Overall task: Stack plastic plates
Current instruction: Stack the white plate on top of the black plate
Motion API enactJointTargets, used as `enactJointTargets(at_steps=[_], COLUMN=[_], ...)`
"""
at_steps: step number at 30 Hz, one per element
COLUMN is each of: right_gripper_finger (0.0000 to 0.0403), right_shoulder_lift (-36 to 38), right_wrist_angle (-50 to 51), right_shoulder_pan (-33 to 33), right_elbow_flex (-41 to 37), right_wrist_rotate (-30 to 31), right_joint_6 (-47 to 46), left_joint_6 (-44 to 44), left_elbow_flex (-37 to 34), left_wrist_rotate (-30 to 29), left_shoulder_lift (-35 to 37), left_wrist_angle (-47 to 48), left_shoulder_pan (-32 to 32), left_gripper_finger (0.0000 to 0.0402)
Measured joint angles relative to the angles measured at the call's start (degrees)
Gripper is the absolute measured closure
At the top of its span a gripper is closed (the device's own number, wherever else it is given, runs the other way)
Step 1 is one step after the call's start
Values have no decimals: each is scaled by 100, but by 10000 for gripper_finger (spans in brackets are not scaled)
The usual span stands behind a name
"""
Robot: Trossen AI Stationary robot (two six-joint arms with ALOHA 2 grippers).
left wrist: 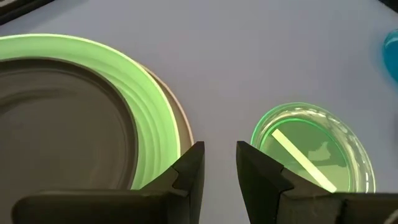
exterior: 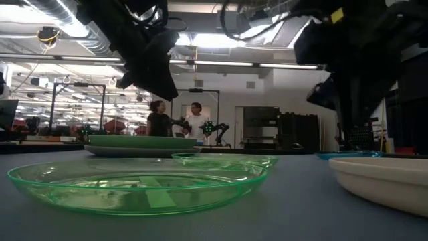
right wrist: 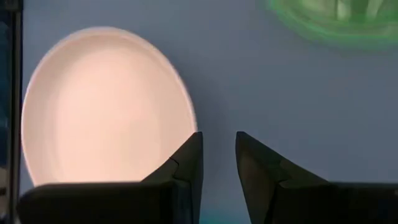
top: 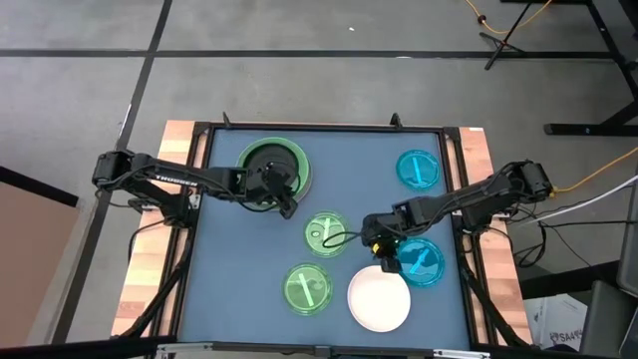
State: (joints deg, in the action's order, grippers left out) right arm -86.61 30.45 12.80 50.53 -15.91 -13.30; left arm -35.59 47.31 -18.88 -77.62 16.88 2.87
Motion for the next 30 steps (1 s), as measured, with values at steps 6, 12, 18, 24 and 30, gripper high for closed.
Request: enactJointTargets(at_steps=[6, 12, 18, 24, 30], right_gripper_finger=[317, 317, 317, 317, 317], right_shoulder_lift=[2, 4, 4, 4, -210], right_wrist_angle=[-296, -426, -432, -423, -422], right_shoulder_pan=[146, 485, 697, 721, 721], right_elbow_flex=[-247, -378, -378, -378, -376], right_wrist_rotate=[-17, -18, 466, 582, 571], right_joint_6=[-232, -283, -302, -326, -339], left_joint_6=[0, 0, 0, 2, 0], left_elbow_flex=[0, 0, 0, 0, 0], left_wrist_rotate=[-4, -12, -14, -14, -17], left_shoulder_lift=[0, 0, 0, 0, 0], left_wrist_angle=[7, 5, 4, 3, 1], left_shoulder_pan=[-67, -67, -67, -67, -67], left_gripper_finger=[316, 316, 316, 316, 316])
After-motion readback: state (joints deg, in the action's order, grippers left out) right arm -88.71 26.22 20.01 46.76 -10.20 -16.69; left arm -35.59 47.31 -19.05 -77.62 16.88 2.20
